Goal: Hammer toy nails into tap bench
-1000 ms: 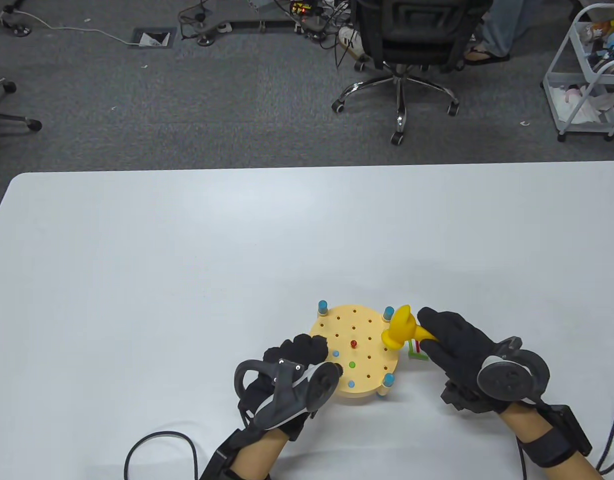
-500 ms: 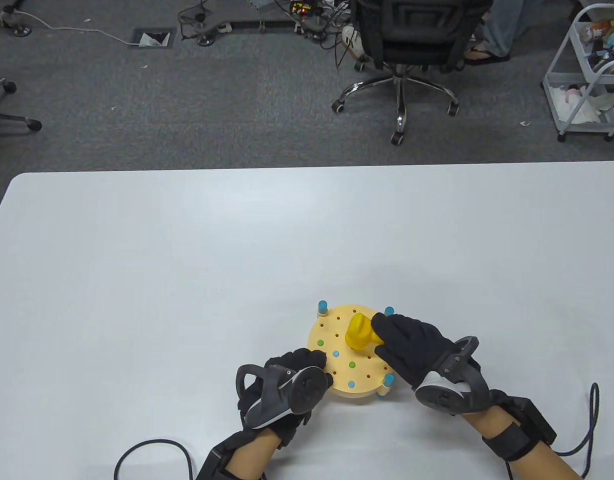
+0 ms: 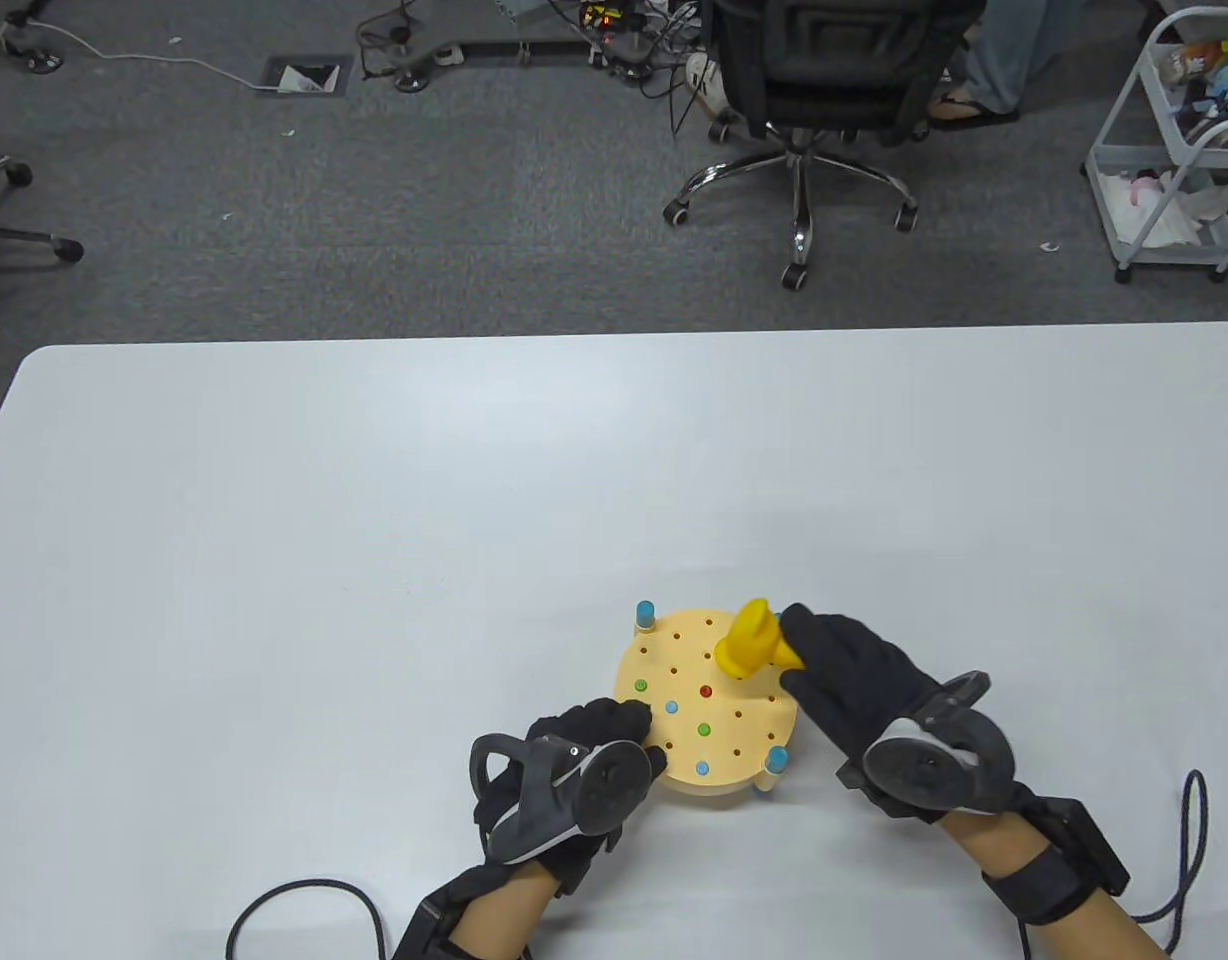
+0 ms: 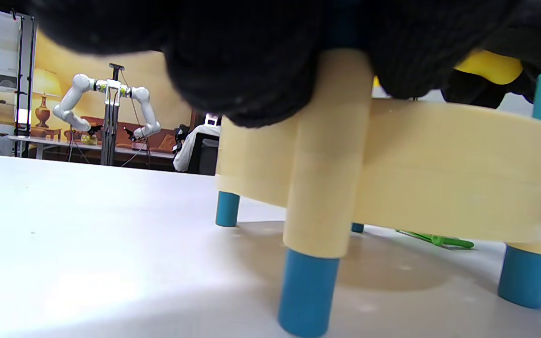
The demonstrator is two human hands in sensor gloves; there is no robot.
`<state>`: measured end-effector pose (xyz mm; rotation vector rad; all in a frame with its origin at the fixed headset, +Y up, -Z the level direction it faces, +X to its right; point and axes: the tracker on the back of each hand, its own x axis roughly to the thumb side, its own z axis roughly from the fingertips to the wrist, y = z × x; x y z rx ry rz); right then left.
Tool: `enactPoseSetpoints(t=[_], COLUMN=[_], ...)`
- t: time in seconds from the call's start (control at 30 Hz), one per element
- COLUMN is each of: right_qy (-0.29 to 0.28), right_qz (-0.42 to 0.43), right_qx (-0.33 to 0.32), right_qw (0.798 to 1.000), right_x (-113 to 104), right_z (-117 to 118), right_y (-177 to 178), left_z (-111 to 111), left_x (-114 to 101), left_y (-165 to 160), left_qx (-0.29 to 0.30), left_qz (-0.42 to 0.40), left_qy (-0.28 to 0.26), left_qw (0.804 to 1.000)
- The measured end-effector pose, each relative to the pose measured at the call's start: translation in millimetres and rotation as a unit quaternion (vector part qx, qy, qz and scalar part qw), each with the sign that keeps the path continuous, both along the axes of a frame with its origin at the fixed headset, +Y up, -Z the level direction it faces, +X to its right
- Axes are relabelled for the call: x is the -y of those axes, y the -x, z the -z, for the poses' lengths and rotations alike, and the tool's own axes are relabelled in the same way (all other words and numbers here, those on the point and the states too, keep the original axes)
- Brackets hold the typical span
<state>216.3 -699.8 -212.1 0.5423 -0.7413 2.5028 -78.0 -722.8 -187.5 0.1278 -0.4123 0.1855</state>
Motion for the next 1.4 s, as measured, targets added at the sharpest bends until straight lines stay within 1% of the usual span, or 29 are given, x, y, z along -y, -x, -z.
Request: enactPoseSetpoints(t=[0.07, 0.17, 0.2, 0.27, 0.33, 0.4, 0.47, 0.53, 0.6, 0.67, 0.7, 0.73, 0.77, 0.83, 0.9, 0.97, 1.0, 1.03, 1.07, 1.13, 1.2, 1.23, 1.27, 1.33, 1.4], right_qy=[0.032, 0.086, 0.106, 0.134, 0.153, 0.163, 0.164, 0.158, 0.135, 0.074, 0.035, -0.006, -0.037, -0.085, -0.13, -0.188, -0.205, -0.226, -0.237, -0.245, -0.241, -0.254, -0.276, -0.292, -0.274], right_qz=[0.063, 0.157, 0.184, 0.224, 0.235, 0.228, 0.214, 0.201, 0.193, 0.169, 0.147, 0.121, 0.097, 0.054, 0.014, -0.016, -0.024, -0.032, -0.035, -0.048, -0.066, -0.085, -0.099, -0.114, -0.113], right_qx=[0.017, 0.052, 0.062, 0.083, 0.087, 0.088, 0.085, 0.079, 0.062, 0.037, 0.027, 0.015, 0.005, -0.013, -0.024, -0.021, -0.012, 0.006, 0.014, 0.005, -0.032, -0.02, -0.013, -0.012, -0.03], right_qw=[0.997, 0.982, 0.975, 0.962, 0.956, 0.956, 0.959, 0.963, 0.97, 0.982, 0.988, 0.993, 0.995, 0.995, 0.991, 0.982, 0.978, 0.973, 0.971, 0.968, 0.968, 0.963, 0.956, 0.949, 0.955], right_x=[-1.1, 6.2, 10.1, 17.5, 22.3, 26.7, 28.8, 26.8, 15.7, -6.1, -19.8, -34.3, -44.2, -58.9, -68.4, -72.2, -72.2, -71.0, -69.8, -64.7, -55.9, -55.2, -53.9, -51.9, -53.6], right_z=[5.5, 14.5, 17.1, 23.6, 27.2, 27.8, 27.4, 24.9, 18.4, 7.0, -0.5, -9.1, -15.1, -25.5, -35.2, -46.2, -49.3, -53.7, -55.8, -59.3, -62.4, -65.2, -69.6, -73.4, -73.2], right_y=[-27.5, -69.0, -78.7, -91.9, -93.9, -90.7, -85.4, -78.5, -69.4, -53.4, -41.8, -26.2, -12.1, 17.8, 48.6, 78.9, 86.7, 97.5, 101.9, 113.3, 124.6, 127.9, 132.8, 138.9, 138.7], left_z=[1.7, 3.9, 3.6, 3.9, 7.6, 14.6, 22.7, 28.6, 28.3, 23.7, 19.1, 13.3, 7.3, -3.4, -9.5, -11.0, -9.9, -6.2, -3.9, 4.3, 9.1, 10.1, 11.2, 10.3, 9.6], left_x=[-0.2, -5.4, -9.7, -19.1, -21.2, -16.1, -7.3, -0.9, -4.9, -17.9, -28.6, -40.9, -50.9, -68.1, -80.1, -85.9, -85.7, -83.4, -80.4, -67.6, -57.2, -54.0, -50.8, -49.7, -50.3], left_y=[3.0, 13.0, 18.4, 33.6, 48.0, 62.2, 74.4, 84.4, 88.0, 83.9, 77.1, 65.5, 53.9, 27.6, 3.4, -15.5, -18.7, -20.6, -19.8, -12.8, -6.0, -3.8, -1.7, 0.3, 3.5], left_qx=[0.008, 0.023, 0.016, -0.018, -0.058, -0.096, -0.121, -0.135, -0.131, -0.112, -0.094, -0.059, -0.037, 0.003, 0.031, 0.043, 0.049, 0.061, 0.061, 0.098, 0.104, 0.107, 0.113, 0.117, 0.114], left_qz=[-0.005, -0.031, -0.052, -0.099, -0.116, -0.12, -0.124, -0.156, -0.205, -0.236, -0.244, -0.25, -0.253, -0.254, -0.259, -0.291, -0.31, -0.349, -0.372, -0.458, -0.514, -0.524, -0.528, -0.529, -0.538], left_qy=[0.012, 0.045, 0.04, 0.019, 0.018, 0.019, 0.051, 0.082, 0.073, 0.03, -0.003, -0.038, -0.06, -0.09, -0.101, -0.07, -0.058, -0.036, -0.021, 0.02, 0.07, 0.08, 0.08, 0.073, 0.067], left_qw=[1.0, 0.998, 0.998, 0.995, 0.991, 0.988, 0.984, 0.975, 0.967, 0.965, 0.965, 0.966, 0.965, 0.963, 0.96, 0.953, 0.948, 0.934, 0.926, 0.884, 0.849, 0.841, 0.838, 0.837, 0.833])
